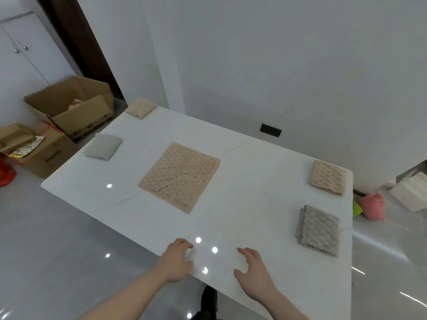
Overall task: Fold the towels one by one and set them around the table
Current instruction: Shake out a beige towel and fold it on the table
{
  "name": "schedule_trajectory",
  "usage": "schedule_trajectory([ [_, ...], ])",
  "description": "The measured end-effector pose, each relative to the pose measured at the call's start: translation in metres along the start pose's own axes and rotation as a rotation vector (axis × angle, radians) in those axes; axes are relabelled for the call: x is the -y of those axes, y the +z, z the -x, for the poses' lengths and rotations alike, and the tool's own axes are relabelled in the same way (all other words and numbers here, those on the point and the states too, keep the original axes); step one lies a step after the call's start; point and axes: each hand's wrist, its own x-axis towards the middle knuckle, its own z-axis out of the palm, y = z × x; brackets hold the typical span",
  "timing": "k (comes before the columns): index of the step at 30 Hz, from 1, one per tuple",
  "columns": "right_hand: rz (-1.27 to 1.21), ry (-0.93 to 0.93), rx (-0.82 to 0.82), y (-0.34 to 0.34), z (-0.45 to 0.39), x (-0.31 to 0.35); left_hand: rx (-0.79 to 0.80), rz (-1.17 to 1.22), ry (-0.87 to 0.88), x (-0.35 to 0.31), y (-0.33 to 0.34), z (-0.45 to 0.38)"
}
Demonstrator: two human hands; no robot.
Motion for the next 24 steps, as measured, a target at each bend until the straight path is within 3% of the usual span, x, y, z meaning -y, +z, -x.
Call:
schedule_trajectory([
  [4,-0.065,-0.064,-0.069,0.015,-0.008,0.015,-0.140,0.081,-0.018,0.041,-0.017,0.028],
  [10,-0.190,-0.043,-0.145,0.049,0.006,0.043,-0.164,0.039,0.027,0.077,-0.058,0.036],
  [16,-0.259,0.015,-0.272,0.054,-0.010,0.084,-0.155,-0.038,0.105,0.103,-0.128,-0.021],
  [24,-0.232,0.013,-0.374,0.090,-0.101,0.170,-0.112,-0.112,0.243,0.147,-0.209,-0.116],
])
